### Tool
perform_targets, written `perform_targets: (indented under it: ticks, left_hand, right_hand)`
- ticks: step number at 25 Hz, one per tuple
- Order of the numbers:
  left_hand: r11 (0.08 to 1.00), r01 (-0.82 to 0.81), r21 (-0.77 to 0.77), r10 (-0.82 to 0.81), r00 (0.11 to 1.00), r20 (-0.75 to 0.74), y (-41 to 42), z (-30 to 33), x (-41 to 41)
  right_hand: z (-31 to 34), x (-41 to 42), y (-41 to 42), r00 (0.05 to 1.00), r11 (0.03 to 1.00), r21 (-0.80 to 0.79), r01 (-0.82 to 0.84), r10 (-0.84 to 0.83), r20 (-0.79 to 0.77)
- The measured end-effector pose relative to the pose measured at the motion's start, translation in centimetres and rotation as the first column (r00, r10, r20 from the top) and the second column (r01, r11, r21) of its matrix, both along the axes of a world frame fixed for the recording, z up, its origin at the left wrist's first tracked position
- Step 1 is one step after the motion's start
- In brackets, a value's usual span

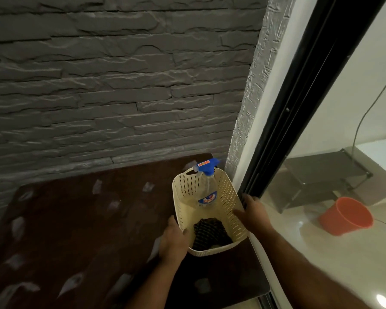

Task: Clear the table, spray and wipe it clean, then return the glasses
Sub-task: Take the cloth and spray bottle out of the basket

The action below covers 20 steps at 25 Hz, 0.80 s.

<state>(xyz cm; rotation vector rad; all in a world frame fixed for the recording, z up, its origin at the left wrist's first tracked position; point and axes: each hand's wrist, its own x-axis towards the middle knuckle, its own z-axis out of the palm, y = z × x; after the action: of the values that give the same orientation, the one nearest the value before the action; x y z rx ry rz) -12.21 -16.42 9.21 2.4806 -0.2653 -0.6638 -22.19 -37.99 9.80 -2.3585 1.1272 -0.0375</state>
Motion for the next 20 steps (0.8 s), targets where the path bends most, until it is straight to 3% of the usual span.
perform_targets:
  ticks: [2, 3, 6, 9, 13, 16, 20]
  left_hand:
    - [1.000, -0.020, -0.022, 0.022, 0.998, 0.061, 0.3, 0.1, 1.2]
    - [0.999, -0.020, -0.043, 0.025, 0.993, 0.118, 0.4, 0.4, 1.7]
    - [0.991, 0.048, -0.125, -0.008, 0.953, 0.304, 0.7, 1.7, 2.7]
    - [0.978, 0.116, -0.170, -0.043, 0.923, 0.382, 1.1, 2.8, 2.9]
    - [0.962, 0.131, -0.241, -0.029, 0.922, 0.386, 2.2, 3.4, 2.9]
    - [0.945, 0.107, -0.308, -0.001, 0.946, 0.326, 2.5, 3.6, 3.0]
    - [0.869, -0.008, -0.494, 0.060, 0.994, 0.090, 2.2, 3.7, 2.9]
  right_hand:
    - [1.3, 2.1, 0.6, 0.986, 0.962, -0.267, -0.055, 0.094, 0.135]
    - [2.0, 3.5, 1.2, 0.977, 0.958, -0.263, -0.117, 0.159, 0.145]
    - [0.4, 6.9, 3.4, 0.920, 0.928, -0.040, -0.372, 0.362, -0.151]
    - [-4.0, 7.8, 4.7, 0.745, 0.860, 0.113, -0.498, 0.491, -0.452]
    - [-6.8, 7.9, 5.3, 0.679, 0.843, 0.138, -0.520, 0.506, -0.531]
    - [-7.2, 8.1, 4.9, 0.751, 0.877, 0.205, -0.434, 0.478, -0.456]
    - [-2.1, 8.4, 3.8, 0.931, 0.858, 0.462, -0.227, 0.329, -0.154]
